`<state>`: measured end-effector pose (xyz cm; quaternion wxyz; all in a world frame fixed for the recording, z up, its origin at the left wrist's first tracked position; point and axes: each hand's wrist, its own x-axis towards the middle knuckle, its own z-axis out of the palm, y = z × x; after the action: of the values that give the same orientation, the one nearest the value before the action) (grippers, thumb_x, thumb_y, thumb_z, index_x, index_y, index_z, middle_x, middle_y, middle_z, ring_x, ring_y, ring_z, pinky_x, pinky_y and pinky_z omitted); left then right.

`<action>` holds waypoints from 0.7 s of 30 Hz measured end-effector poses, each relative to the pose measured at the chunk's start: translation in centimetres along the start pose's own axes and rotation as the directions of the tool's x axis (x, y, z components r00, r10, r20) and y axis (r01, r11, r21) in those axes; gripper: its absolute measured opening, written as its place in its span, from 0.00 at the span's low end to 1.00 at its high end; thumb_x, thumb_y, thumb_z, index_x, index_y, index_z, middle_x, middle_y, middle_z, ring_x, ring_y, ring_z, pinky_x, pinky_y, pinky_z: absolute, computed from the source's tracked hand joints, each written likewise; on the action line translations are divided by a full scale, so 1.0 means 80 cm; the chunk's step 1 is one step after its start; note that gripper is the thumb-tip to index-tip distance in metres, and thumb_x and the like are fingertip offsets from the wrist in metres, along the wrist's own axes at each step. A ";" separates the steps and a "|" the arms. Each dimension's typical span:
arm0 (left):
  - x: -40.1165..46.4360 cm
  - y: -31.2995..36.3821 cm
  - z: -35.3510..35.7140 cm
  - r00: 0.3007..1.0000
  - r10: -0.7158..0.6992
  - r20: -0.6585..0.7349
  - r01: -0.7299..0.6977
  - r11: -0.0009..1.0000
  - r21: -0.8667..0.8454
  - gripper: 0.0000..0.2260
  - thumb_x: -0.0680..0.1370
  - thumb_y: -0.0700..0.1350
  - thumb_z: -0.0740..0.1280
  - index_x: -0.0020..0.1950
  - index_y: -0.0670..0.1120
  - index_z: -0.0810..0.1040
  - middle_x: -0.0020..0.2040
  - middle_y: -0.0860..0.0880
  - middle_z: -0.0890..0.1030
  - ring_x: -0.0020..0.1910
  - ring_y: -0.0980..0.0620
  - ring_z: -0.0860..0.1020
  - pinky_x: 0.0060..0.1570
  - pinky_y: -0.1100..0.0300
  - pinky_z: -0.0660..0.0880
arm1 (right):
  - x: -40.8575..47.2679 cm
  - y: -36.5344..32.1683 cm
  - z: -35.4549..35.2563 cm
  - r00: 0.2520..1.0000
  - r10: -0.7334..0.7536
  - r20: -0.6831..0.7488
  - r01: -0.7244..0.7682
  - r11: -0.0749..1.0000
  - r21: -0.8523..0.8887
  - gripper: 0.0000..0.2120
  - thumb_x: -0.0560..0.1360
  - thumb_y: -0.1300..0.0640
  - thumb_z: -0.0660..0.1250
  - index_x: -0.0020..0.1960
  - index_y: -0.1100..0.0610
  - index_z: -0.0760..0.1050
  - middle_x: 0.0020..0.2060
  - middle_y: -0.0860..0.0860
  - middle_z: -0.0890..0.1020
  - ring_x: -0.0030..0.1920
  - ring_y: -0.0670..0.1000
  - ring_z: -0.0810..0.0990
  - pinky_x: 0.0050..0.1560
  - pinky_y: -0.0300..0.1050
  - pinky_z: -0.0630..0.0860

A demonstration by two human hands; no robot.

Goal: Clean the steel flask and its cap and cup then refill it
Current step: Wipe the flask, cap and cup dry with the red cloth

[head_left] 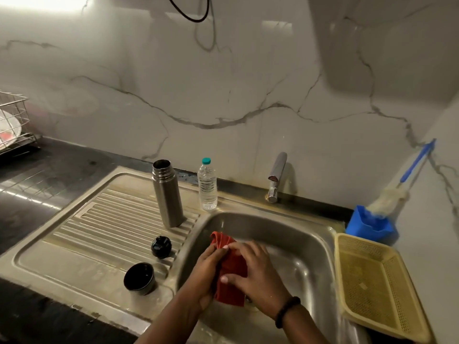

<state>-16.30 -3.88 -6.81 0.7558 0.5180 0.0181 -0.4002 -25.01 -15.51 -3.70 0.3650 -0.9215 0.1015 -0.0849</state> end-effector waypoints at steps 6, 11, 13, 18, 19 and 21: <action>0.001 0.003 0.000 0.992 0.022 0.127 -0.032 0.997 0.074 0.23 0.71 0.52 0.72 0.64 0.44 0.81 0.61 0.38 0.82 0.60 0.40 0.79 0.57 0.47 0.76 | 0.015 0.014 -0.002 0.985 0.060 -0.161 -0.052 0.997 0.054 0.17 0.73 0.52 0.72 0.61 0.45 0.76 0.56 0.35 0.70 0.59 0.39 0.69 0.62 0.37 0.70; 0.008 0.008 0.000 0.969 0.123 0.213 -0.131 0.991 0.023 0.23 0.69 0.35 0.70 0.64 0.41 0.79 0.53 0.40 0.84 0.52 0.47 0.83 0.53 0.54 0.76 | 0.025 0.012 -0.008 0.966 0.104 -0.237 -0.064 0.983 0.171 0.08 0.77 0.57 0.69 0.54 0.47 0.82 0.51 0.38 0.78 0.53 0.37 0.76 0.56 0.35 0.75; 0.010 0.009 0.000 0.966 0.134 0.222 -0.146 0.989 0.038 0.24 0.68 0.34 0.68 0.65 0.43 0.79 0.55 0.40 0.84 0.53 0.47 0.82 0.53 0.54 0.76 | 0.030 0.015 -0.007 0.960 0.143 -0.242 -0.087 0.970 0.229 0.08 0.76 0.59 0.69 0.48 0.47 0.82 0.48 0.40 0.79 0.51 0.37 0.77 0.53 0.37 0.77; 0.024 0.008 -0.004 0.972 0.126 0.197 -0.135 0.990 0.032 0.23 0.67 0.35 0.68 0.62 0.46 0.83 0.53 0.40 0.83 0.50 0.45 0.82 0.49 0.53 0.78 | 0.041 0.019 -0.006 0.899 0.360 -0.250 -0.210 0.854 0.476 0.08 0.81 0.56 0.62 0.47 0.47 0.77 0.40 0.51 0.82 0.40 0.47 0.81 0.47 0.54 0.82; 0.028 0.008 -0.004 0.975 0.114 0.190 -0.118 0.993 0.008 0.24 0.67 0.35 0.69 0.63 0.45 0.82 0.52 0.40 0.82 0.50 0.45 0.81 0.48 0.53 0.79 | 0.044 0.021 -0.008 0.882 0.401 -0.249 -0.222 0.818 0.530 0.08 0.81 0.55 0.61 0.47 0.48 0.76 0.40 0.54 0.82 0.41 0.54 0.82 0.46 0.58 0.81; 0.029 0.012 -0.002 0.977 0.106 0.187 -0.103 0.994 -0.023 0.25 0.68 0.37 0.69 0.66 0.43 0.79 0.56 0.38 0.81 0.53 0.42 0.80 0.53 0.49 0.79 | 0.047 0.027 -0.012 0.878 0.412 -0.245 -0.213 0.792 0.572 0.07 0.82 0.54 0.60 0.49 0.47 0.76 0.42 0.55 0.82 0.43 0.56 0.82 0.47 0.59 0.81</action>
<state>-14.08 -4.99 -7.13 0.7775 0.4730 -0.0780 -0.4069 -21.86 -18.64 -4.22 0.5884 -0.7233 0.2922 -0.2127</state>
